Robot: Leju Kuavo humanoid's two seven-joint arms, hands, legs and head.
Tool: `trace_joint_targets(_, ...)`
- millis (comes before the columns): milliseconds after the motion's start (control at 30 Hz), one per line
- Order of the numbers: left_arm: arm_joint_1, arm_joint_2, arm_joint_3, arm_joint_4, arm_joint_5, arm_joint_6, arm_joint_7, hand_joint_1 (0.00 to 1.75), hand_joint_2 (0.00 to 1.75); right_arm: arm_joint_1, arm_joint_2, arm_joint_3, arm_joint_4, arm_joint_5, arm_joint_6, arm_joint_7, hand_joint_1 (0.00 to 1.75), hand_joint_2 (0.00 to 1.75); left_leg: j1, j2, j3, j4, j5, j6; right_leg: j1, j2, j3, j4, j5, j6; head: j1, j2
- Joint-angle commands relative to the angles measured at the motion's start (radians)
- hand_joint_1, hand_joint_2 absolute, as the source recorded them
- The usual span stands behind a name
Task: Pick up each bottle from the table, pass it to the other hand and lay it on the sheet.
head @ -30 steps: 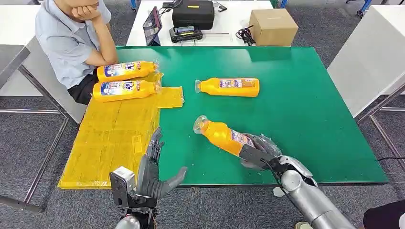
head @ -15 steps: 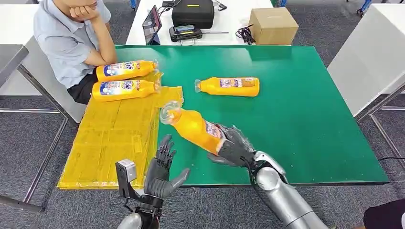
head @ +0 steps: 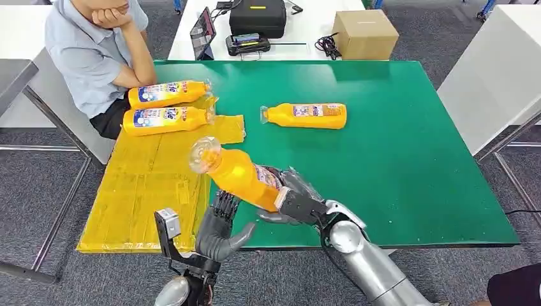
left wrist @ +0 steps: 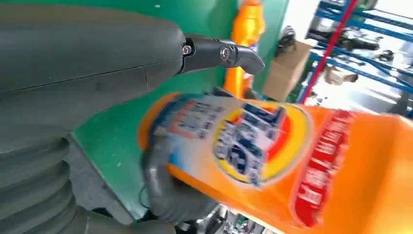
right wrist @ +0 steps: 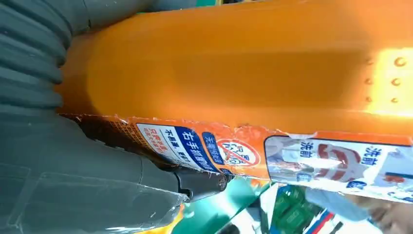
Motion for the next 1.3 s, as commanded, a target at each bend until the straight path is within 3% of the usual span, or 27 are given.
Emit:
trace_joint_targets(33,-0.042,0.023,-0.019,-0.006,-0.06,0.055,-0.053,0.0,1.75,-0.062,-0.02,0.094,0.093,-0.001,0.012,-0.006,1.75,1.75,0.001,0.002,0.004,0.0,-0.002,-0.002,0.001,0.001,0.004,0.0,-0.001,-0.002,0.0,0.0)
trace_joint_targets(567,-0.057,0.008,0.009,-0.025,-0.063,0.1,-0.101,0.0,1.75,-0.089,0.006,0.169,0.148,-0.016,0.039,-0.018,1.75,1.75,0.001,0.002,0.003,0.0,-0.001,-0.002,0.001,0.002,0.003,0.0,-0.001,-0.002,0.0,0.0)
trace_joint_targets(700,-0.06,0.011,0.015,-0.016,-0.01,0.036,-0.091,0.0,1.75,-0.107,0.02,0.192,0.165,-0.024,0.056,-0.02,1.75,1.75,0.0,0.002,0.001,0.0,-0.001,-0.001,0.0,0.002,0.001,0.0,0.0,-0.001,0.0,0.0)
trace_joint_targets(733,-0.059,0.013,0.013,-0.017,0.002,0.017,-0.087,1.5,1.75,-0.108,0.023,0.191,0.168,-0.033,0.061,-0.021,1.75,1.75,0.001,0.003,0.003,0.001,-0.002,-0.002,0.001,0.003,0.003,0.001,-0.001,-0.003,0.0,0.0)
trace_joint_targets(767,-0.058,0.016,0.011,-0.021,0.015,-0.008,-0.087,1.75,1.75,-0.109,0.021,0.192,0.168,-0.036,0.062,-0.021,1.75,1.75,0.001,0.003,0.003,0.0,-0.001,-0.002,0.001,0.002,0.002,0.0,-0.001,-0.002,0.0,0.0)
trace_joint_targets(1067,-0.049,0.021,-0.005,-0.035,-0.022,-0.032,-0.117,1.75,1.75,-0.098,0.009,0.167,0.178,-0.063,0.068,-0.028,1.75,1.75,0.001,0.002,0.004,0.0,-0.002,-0.002,0.001,0.001,0.004,0.0,-0.001,-0.002,0.0,0.0)
trace_joint_targets(1133,-0.048,0.025,-0.008,-0.031,-0.032,-0.041,-0.119,1.75,1.75,-0.091,0.009,0.159,0.186,-0.07,0.072,-0.031,1.55,1.75,0.001,0.001,0.003,0.0,-0.002,-0.002,0.001,0.001,0.004,0.0,-0.001,-0.002,0.0,0.0)
trace_joint_targets(1200,-0.047,0.026,-0.007,-0.032,-0.042,-0.039,-0.125,1.75,1.75,-0.091,0.01,0.157,0.195,-0.069,0.071,-0.031,1.19,1.75,0.001,0.002,0.004,0.0,-0.002,-0.002,0.001,0.001,0.004,0.0,-0.001,-0.003,0.0,0.0)
trace_joint_targets(1233,-0.047,0.026,-0.007,-0.032,-0.042,-0.039,-0.125,1.75,1.75,-0.091,0.01,0.157,0.195,-0.069,0.071,-0.031,1.19,1.75,0.001,0.001,0.003,0.0,-0.001,-0.002,0.001,0.001,0.003,-0.001,-0.001,-0.002,0.0,0.0)
trace_joint_targets(1300,-0.049,0.025,-0.005,-0.03,-0.054,-0.028,-0.125,1.75,1.75,-0.091,0.015,0.157,0.207,-0.068,0.069,-0.032,0.09,1.75,0.001,0.001,0.004,0.0,-0.002,-0.002,0.001,0.001,0.004,0.0,-0.002,-0.003,0.0,0.0)
